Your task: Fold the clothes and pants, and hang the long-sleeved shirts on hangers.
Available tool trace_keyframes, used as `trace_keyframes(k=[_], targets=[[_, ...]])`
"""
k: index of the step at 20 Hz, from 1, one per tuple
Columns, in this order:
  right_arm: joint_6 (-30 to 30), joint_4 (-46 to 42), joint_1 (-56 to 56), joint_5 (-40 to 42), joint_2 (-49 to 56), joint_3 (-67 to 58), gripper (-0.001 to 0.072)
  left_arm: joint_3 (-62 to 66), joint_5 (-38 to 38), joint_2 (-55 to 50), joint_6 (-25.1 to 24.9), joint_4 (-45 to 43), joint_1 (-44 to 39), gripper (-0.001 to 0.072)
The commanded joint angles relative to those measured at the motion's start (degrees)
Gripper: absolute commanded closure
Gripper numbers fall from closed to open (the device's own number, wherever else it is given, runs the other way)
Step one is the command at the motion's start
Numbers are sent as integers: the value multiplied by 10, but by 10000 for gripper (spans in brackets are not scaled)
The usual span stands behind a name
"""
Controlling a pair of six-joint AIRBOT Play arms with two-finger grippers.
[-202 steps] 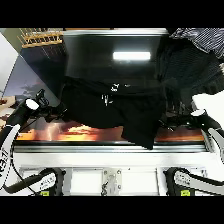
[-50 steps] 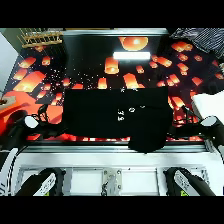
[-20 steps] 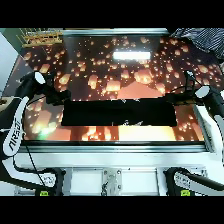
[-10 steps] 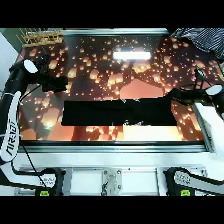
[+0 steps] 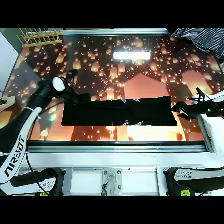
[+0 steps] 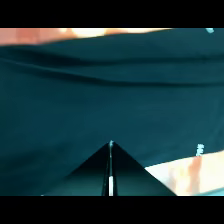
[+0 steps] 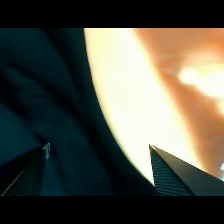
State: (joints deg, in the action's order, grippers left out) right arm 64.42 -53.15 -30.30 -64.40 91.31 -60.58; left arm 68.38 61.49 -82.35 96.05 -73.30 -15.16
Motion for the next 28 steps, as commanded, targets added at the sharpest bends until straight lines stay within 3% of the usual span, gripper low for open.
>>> trace_keyframes(k=[1,3,4,6,8,9,12,16,22,28], targets=[[-12,59,30,-6,43,1,29,-24,-47,4,14,0,-55,702],[-11,71,58,-5,50,1,40,-22,-52,4,15,0,-69,702],[-11,73,71,-5,50,1,108,-22,-52,3,15,0,-74,702],[-11,73,90,-5,50,1,429,-22,-52,3,15,0,-78,702],[-10,73,94,-6,48,0,655,-22,-52,3,15,0,-78,702],[-7,71,93,-6,42,0,700,-22,-51,3,15,0,-78,702],[34,-5,89,-39,-5,-22,701,-22,-59,2,16,8,-80,703],[102,-125,99,-170,-70,-128,701,25,-71,-64,11,72,-97,703],[195,-146,193,-311,-112,-291,701,203,-70,-237,-2,134,-179,703],[244,-200,326,-332,-112,-421,701,343,-6,-356,-1,135,-238,703]])
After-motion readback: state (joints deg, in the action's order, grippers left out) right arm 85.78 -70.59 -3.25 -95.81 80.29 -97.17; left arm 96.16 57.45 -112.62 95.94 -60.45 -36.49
